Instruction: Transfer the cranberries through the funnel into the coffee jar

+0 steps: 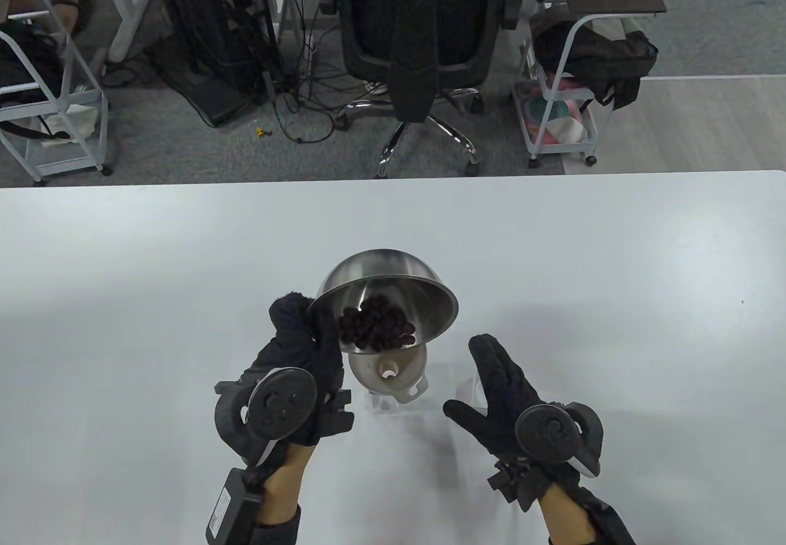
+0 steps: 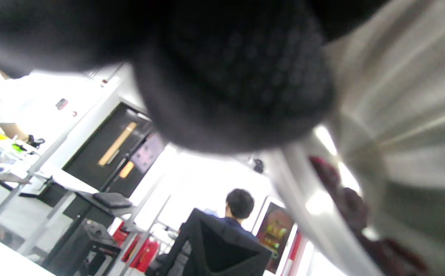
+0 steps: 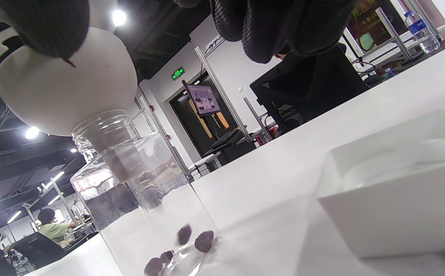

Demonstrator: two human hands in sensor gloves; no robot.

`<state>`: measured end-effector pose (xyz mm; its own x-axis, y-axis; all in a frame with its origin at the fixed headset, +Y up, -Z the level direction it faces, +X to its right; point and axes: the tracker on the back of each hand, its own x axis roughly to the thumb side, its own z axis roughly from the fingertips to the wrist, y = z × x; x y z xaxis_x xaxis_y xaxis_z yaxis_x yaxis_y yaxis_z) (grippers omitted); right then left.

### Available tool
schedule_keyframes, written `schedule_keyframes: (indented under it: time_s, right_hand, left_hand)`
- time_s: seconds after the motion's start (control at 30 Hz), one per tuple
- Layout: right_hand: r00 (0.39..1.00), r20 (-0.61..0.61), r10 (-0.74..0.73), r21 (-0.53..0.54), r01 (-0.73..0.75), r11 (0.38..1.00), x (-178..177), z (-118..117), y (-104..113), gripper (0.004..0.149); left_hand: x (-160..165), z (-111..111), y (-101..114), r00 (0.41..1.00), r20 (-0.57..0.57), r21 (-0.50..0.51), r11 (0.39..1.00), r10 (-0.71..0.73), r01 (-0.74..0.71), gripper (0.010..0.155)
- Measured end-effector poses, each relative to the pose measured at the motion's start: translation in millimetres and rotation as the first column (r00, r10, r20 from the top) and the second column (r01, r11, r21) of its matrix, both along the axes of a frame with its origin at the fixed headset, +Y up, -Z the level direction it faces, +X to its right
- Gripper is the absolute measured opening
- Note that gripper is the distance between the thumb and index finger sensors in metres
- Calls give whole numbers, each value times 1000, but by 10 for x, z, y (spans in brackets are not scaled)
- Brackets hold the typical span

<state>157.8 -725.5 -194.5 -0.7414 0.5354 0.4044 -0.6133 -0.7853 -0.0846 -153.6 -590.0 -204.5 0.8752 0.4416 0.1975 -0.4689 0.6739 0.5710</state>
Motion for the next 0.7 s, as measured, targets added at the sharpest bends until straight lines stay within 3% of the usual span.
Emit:
schedule_keyframes:
  time_s: [0.7]
  right_hand:
    - [1000,-1,1,-3,-1,1000,-1,-4,-6,92]
  left_hand:
    - [59,60,62,994,-28,66,992,-102,104,27]
